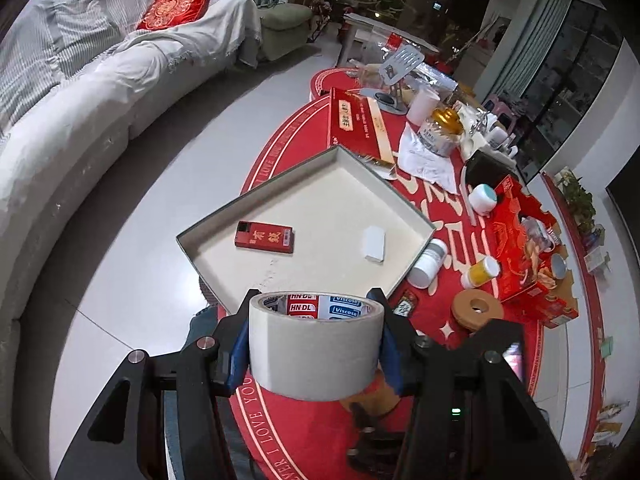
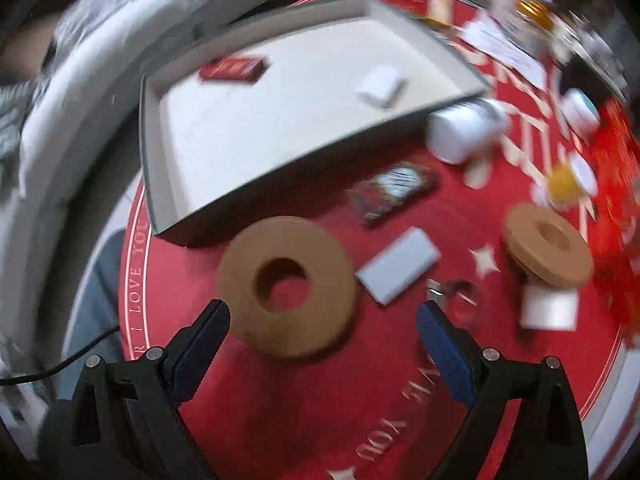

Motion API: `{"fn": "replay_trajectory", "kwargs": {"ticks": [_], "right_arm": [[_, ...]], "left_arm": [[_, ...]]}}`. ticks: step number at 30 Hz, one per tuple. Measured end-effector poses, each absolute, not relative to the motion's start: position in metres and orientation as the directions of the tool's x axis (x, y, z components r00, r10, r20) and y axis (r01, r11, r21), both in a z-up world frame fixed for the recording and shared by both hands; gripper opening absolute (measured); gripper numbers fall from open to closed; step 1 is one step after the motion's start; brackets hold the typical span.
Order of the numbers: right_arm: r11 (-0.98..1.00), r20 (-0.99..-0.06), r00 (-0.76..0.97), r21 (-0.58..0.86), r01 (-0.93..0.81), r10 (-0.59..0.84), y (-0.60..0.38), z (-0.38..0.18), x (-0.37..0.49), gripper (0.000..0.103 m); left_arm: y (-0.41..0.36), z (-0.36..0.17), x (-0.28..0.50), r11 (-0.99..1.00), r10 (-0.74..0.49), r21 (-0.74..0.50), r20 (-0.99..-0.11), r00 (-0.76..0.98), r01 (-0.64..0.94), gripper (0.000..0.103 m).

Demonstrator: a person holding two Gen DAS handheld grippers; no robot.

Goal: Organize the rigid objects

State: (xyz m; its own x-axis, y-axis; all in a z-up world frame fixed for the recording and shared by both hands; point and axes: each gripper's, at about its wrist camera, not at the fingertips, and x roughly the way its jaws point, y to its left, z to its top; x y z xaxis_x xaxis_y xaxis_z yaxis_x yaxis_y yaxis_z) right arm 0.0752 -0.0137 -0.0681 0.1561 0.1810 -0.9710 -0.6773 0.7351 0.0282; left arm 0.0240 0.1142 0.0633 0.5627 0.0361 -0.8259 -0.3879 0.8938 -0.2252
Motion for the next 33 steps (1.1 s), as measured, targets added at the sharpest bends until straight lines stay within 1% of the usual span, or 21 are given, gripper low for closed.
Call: {"fn": "replay_trajectory", "kwargs": {"ticks": [2, 3, 5, 6, 7, 8, 10, 12, 18, 20, 26, 27, 30, 33], "right_arm": [[0.733, -0.978, 0.132, 0.03, -0.68, 0.163, -0.003, -0.08, 0.074, 0.095], [0.74, -0.981, 0.134, 0.016, -0.672, 0.142, 0.0, -0.086, 0.073, 0.098], [0.745, -0.976, 0.192, -0.052, -0.666, 0.103, 0.006, -0.091, 0.069, 0.098], [0.741, -0.972, 0.223, -0.092, -0.666, 0.08, 0.008, -0.092, 0.066, 0.092], [0.742, -0.97, 0.226, -0.082, -0.665, 0.095, 0.007, -0.091, 0.064, 0.087], [0.75, -0.973, 0.207, -0.06, -0.659, 0.105, 0.004, -0.089, 0.063, 0.087], [0.764, -0.973, 0.212, -0.072, -0.641, 0.087, -0.003, -0.089, 0.064, 0.087], [0.786, -0.973, 0.2, -0.034, -0.617, 0.115, -0.016, -0.083, 0.067, 0.087], [0.84, -0.945, 0.255, 0.037, -0.542, 0.205, -0.048, -0.034, 0.089, 0.087], [0.861, -0.929, 0.273, 0.082, -0.502, 0.248, -0.053, -0.014, 0.1, 0.087], [0.872, -0.873, 0.352, 0.15, -0.466, 0.338, -0.048, 0.043, 0.138, 0.087], [0.87, -0.864, 0.363, 0.156, -0.467, 0.35, -0.045, 0.051, 0.145, 0.087], [0.858, -0.838, 0.419, 0.109, -0.502, 0.351, -0.024, 0.077, 0.152, 0.087], [0.848, -0.803, 0.456, 0.11, -0.519, 0.384, -0.009, 0.101, 0.165, 0.087]], "left_arm": [[0.118, 0.057, 0.025, 0.889, 0.026, -0.234, -0.832, 0.554, -0.394, 0.057], [0.12, 0.054, 0.025, 0.886, 0.024, -0.236, -0.836, 0.548, -0.398, 0.057], [0.125, 0.049, 0.024, 0.883, 0.023, -0.234, -0.843, 0.537, -0.406, 0.057], [0.127, 0.047, 0.024, 0.883, 0.025, -0.232, -0.845, 0.534, -0.409, 0.057], [0.129, 0.046, 0.023, 0.882, 0.029, -0.228, -0.848, 0.529, -0.413, 0.057], [0.131, 0.045, 0.023, 0.88, 0.034, -0.224, -0.85, 0.526, -0.419, 0.057], [0.133, 0.043, 0.023, 0.878, 0.035, -0.224, -0.852, 0.522, -0.424, 0.057], [0.133, 0.041, 0.024, 0.878, 0.039, -0.218, -0.854, 0.518, -0.426, 0.057], [0.135, 0.038, 0.028, 0.876, 0.038, -0.218, -0.858, 0.512, -0.43, 0.057], [0.135, 0.04, 0.029, 0.879, 0.044, -0.212, -0.855, 0.516, -0.427, 0.057], [0.135, 0.066, 0.038, 0.878, 0.061, -0.223, -0.825, 0.562, -0.423, 0.057], [0.135, 0.072, 0.042, 0.875, 0.068, -0.227, -0.816, 0.574, -0.427, 0.057], [0.142, 0.093, 0.054, 0.862, 0.084, -0.247, -0.792, 0.604, -0.443, 0.057], [0.148, 0.112, 0.069, 0.851, 0.104, -0.261, -0.767, 0.633, -0.456, 0.057]]}}
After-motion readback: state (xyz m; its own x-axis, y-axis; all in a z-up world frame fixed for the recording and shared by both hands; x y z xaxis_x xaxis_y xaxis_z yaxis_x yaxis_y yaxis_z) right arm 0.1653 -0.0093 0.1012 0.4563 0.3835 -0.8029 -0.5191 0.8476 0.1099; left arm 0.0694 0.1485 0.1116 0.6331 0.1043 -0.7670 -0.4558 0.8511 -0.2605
